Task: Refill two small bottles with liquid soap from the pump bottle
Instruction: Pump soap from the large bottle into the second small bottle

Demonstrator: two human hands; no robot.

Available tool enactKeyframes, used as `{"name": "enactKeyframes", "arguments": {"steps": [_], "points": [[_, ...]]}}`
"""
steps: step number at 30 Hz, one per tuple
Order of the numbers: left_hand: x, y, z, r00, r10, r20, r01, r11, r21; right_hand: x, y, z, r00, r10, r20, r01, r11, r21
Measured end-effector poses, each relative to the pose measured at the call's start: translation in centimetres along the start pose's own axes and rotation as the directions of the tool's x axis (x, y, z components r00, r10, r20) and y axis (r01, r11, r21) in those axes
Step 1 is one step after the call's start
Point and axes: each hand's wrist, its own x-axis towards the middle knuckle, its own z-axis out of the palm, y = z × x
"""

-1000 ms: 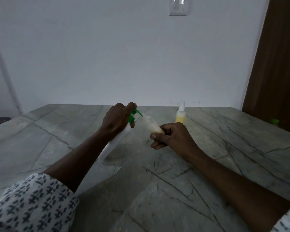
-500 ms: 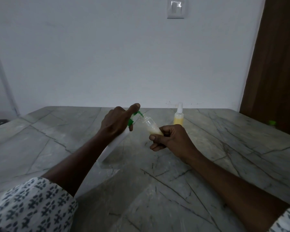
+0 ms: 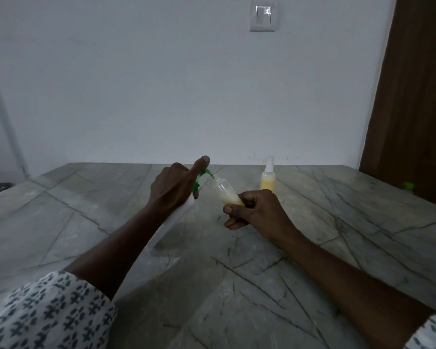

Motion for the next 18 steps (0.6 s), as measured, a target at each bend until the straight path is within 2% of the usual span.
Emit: {"name": "enactKeyframes", "arguments": {"steps": [10,18], "points": [[-0.07,-0.16,0.01,0.995,0.03,-0.091,-0.02,0.994,0.105,-0.15,0.07,0.21,1.0,0.003,0.015,-0.003,0.999,-0.034],[0.03,-0.03,0.3,0.999,-0.025,-0.047,0.031,0.989,0.145,-0.03,0.05,0.11,1.0,0.02,-0.022,-0.02,0.999,-0.026]]}}
